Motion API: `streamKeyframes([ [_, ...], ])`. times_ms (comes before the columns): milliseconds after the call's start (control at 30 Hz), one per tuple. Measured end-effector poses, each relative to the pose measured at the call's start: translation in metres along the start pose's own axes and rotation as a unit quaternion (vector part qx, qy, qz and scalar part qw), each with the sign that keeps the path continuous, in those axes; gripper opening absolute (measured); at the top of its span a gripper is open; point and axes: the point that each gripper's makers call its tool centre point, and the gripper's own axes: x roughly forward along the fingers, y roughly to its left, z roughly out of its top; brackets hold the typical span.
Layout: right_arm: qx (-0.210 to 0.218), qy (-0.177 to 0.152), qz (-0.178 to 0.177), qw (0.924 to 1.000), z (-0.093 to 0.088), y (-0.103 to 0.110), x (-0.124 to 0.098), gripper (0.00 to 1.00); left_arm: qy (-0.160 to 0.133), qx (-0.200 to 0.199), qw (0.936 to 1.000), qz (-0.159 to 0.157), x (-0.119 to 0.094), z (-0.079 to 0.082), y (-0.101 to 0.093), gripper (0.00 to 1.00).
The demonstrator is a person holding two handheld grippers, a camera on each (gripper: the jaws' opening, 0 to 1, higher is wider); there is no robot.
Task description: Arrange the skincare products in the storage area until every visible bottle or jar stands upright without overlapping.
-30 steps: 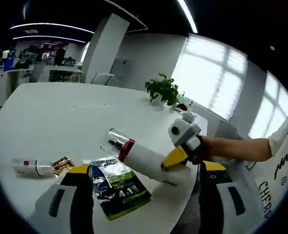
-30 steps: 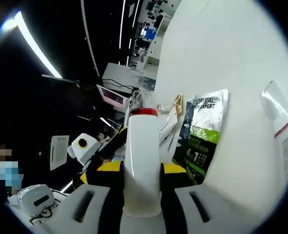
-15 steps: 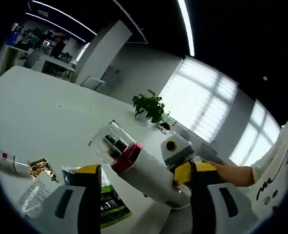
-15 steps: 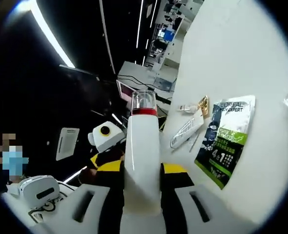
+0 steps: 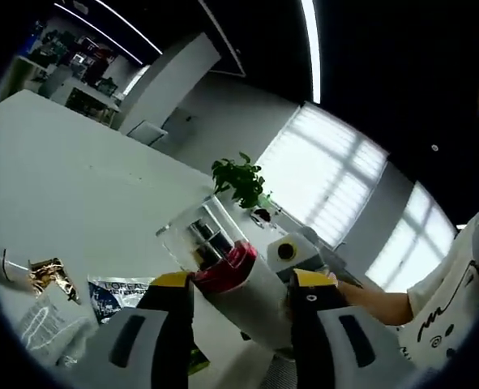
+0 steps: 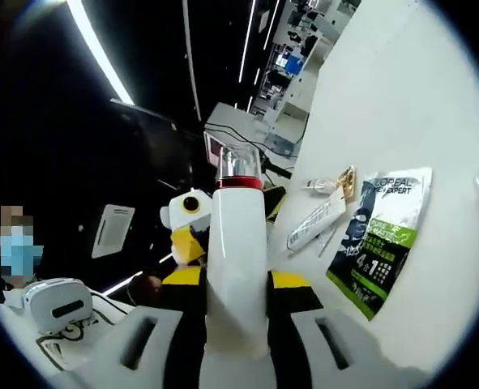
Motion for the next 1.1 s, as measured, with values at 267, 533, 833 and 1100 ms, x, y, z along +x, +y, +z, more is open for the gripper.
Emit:
streamKeyframes([
  [267, -0.019, -0.006, -0.004, 0.9998, 0.004, -0.001, -0.003, 0.27, -0.006, -0.039, 0.9988, -0.030, 0.008, -0.002, -0.011, 0.34],
  [533, -0.047, -0.010, -0.020, 0.9986, 0.010, -0.003, -0.007, 0.27, -0.008, -0.061, 0.9971, -0.045, 0.015, -0.001, -0.015, 0.31],
  [833, -0.093, -0.018, -0.057, 0.9939, 0.018, -0.010, -0.020, 0.28, -0.007, -0.057, 0.9976, -0.039, 0.023, -0.001, -0.013, 0.30],
  [1100, -0.101, -0.016, -0.073, 0.9921, 0.016, -0.014, -0.022, 0.29, 0.007, -0.058, 0.9977, -0.033, 0.024, -0.002, -0.010, 0.29],
])
